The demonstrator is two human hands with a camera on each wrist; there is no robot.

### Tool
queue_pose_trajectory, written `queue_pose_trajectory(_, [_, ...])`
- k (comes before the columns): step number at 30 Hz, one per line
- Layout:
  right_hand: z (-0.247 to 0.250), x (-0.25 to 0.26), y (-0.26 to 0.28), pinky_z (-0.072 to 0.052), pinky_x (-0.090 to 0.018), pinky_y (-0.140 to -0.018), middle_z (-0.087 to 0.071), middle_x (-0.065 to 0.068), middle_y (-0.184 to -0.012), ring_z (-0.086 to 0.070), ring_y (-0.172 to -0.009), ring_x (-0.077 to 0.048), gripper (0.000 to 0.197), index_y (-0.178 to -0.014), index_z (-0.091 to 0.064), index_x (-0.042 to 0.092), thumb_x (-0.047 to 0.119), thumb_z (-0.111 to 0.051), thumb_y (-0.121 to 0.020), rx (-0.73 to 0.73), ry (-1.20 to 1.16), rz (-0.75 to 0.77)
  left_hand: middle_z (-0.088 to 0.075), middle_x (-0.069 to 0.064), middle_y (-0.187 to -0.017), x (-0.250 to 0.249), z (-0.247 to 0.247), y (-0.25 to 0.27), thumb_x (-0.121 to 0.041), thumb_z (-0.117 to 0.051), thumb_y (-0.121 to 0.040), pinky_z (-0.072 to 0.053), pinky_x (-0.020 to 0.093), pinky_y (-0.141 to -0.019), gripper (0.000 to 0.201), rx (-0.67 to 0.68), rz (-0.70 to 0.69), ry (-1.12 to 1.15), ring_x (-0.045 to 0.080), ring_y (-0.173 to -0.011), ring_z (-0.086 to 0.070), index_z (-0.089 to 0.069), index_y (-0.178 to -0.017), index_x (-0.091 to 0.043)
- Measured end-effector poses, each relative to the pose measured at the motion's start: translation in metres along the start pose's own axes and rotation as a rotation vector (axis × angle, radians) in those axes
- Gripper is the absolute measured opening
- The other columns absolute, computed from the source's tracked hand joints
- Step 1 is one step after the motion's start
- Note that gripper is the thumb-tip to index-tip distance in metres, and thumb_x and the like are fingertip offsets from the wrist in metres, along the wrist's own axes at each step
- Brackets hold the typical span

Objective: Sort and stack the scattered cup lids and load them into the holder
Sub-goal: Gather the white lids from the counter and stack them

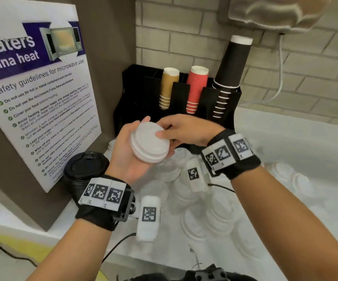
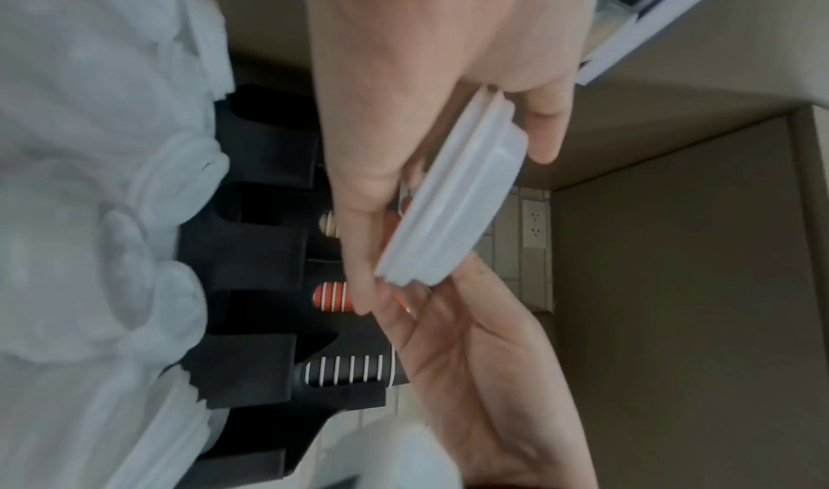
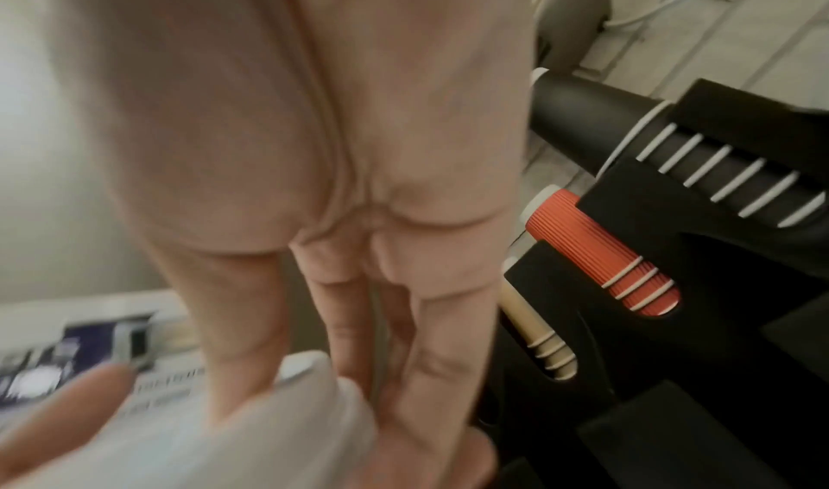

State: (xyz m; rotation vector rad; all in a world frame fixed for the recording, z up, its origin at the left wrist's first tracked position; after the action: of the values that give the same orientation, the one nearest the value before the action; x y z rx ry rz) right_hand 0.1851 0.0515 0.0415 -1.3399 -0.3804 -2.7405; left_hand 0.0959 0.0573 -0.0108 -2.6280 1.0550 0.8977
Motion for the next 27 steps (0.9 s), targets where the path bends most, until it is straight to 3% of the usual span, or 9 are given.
queue_pose_trajectory(4, [-0.009,0.008,0.008,-0.049,-0.020,-0.091,-0.048,0.004,-0.128,-0.052,-0.114,-0.012,0.064,-0.147,-0.035,0.022,0.034,-0.063,-0.090,-0.055,0.200,0.141,-0.069,0.015,-0.118,0.004,0.000,0.007,-0.031,-0.053,-0.078,-0.048,0.061,-0.090,0.049,0.045,0.021,0.056,0.034,-0.102,-0.069,-0.058,-0.126,-0.022])
queue_pose_trajectory(7, [-0.019,0.017,0.016,-0.042,-0.016,-0.088,-0.049,0.007,-0.120,-0.047,-0.112,-0.009,0.080,-0.142,-0.041,0.030,0.043,-0.080,-0.072,-0.071,0.339,0.295,-0.067,0.013,-0.112,0.007,0.001,0.011,-0.031,-0.053,-0.079,-0.058,0.046,-0.077,0.048,0.014,0.044,0.069,0.029,-0.093,-0.070,-0.059,-0.123,-0.015])
queue_pose_trajectory(9, [-0.019,0.019,0.016,-0.041,-0.018,-0.088,-0.050,0.004,-0.117,-0.047,-0.109,-0.010,0.077,-0.135,-0.049,0.031,0.043,-0.083,-0.067,-0.123,0.352,0.343,-0.064,0.013,-0.111,0.008,0.001,0.011,-0.032,-0.053,-0.078,-0.056,0.042,-0.080,0.049,0.000,0.048,0.079,0.028,-0.092,-0.069,-0.056,-0.125,-0.018])
queue_pose_trajectory(13, [-0.022,0.017,0.012,-0.043,-0.020,-0.090,-0.044,0.005,-0.113,-0.046,-0.104,-0.008,0.074,-0.137,-0.048,0.031,0.046,-0.078,-0.072,-0.122,0.355,0.286,-0.062,0.012,-0.113,0.007,-0.004,0.014,-0.030,-0.051,-0.079,-0.041,0.054,-0.098,0.037,-0.035,0.036,-0.029,0.030,-0.099,-0.066,-0.060,-0.113,-0.018])
queue_pose_trajectory(16, [-0.014,0.023,0.010,-0.044,-0.017,-0.090,-0.053,0.003,-0.115,-0.054,-0.105,-0.002,0.044,-0.136,-0.051,0.017,0.031,-0.057,-0.095,-0.129,0.205,0.349,-0.065,0.007,-0.105,-0.007,0.001,0.014,-0.027,-0.044,-0.091,-0.050,0.044,-0.082,0.029,-0.102,-0.051,-0.144,0.024,-0.092,-0.063,-0.058,-0.115,-0.022])
queue_pose_trajectory(18, [-0.004,0.011,-0.002,-0.045,-0.020,-0.093,-0.060,-0.002,-0.117,-0.057,-0.110,-0.008,0.033,-0.125,-0.058,0.006,0.026,-0.046,-0.101,-0.192,0.252,0.243,-0.058,0.007,-0.098,-0.023,0.006,0.015,-0.025,-0.043,-0.094,-0.045,0.038,-0.073,0.024,-0.165,-0.132,-0.153,0.024,-0.085,-0.056,-0.057,-0.113,-0.026])
queue_pose_trajectory(20, [-0.011,-0.019,-0.019,-0.044,-0.033,-0.099,-0.059,-0.007,-0.123,-0.055,-0.115,-0.022,0.040,-0.122,-0.060,0.005,0.036,-0.050,-0.098,-0.058,0.557,-0.011,-0.052,0.008,-0.097,-0.037,0.008,0.018,-0.025,-0.043,-0.094,-0.043,0.036,-0.071,0.022,-0.192,-0.199,-0.154,0.025,-0.085,-0.052,-0.056,-0.111,-0.027])
queue_pose_trajectory(23, [-0.037,-0.068,-0.029,-0.040,-0.034,-0.104,-0.044,0.000,-0.145,-0.045,-0.130,-0.022,0.084,-0.144,-0.039,0.018,0.058,-0.070,-0.076,0.249,0.806,-0.299,-0.054,0.007,-0.097,-0.049,0.006,0.022,-0.025,-0.044,-0.093,-0.045,0.035,-0.070,0.024,-0.165,-0.254,-0.170,0.026,-0.084,-0.055,-0.057,-0.113,-0.028])
queue_pose_trajectory(27, [-0.055,-0.095,-0.043,-0.043,-0.034,-0.095,-0.040,-0.001,-0.147,-0.044,-0.129,-0.023,0.100,-0.148,-0.028,0.024,0.051,-0.080,-0.068,0.349,0.877,-0.359,-0.055,0.008,-0.098,-0.054,0.009,0.027,-0.025,-0.044,-0.092,-0.047,0.035,-0.070,0.025,-0.153,-0.274,-0.174,0.027,-0.086,-0.055,-0.056,-0.114,-0.028])
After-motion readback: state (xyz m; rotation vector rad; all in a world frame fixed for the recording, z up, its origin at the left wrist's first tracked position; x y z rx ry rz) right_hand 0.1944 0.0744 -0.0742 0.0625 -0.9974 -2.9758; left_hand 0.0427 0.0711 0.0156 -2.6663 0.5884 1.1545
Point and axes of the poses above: each hand's wrist, its own y-axis away from the middle knuckle, its own z-axis out of the back of the hand, x = y × z, the point moved 8 cm from there along -y, towards the middle knuckle
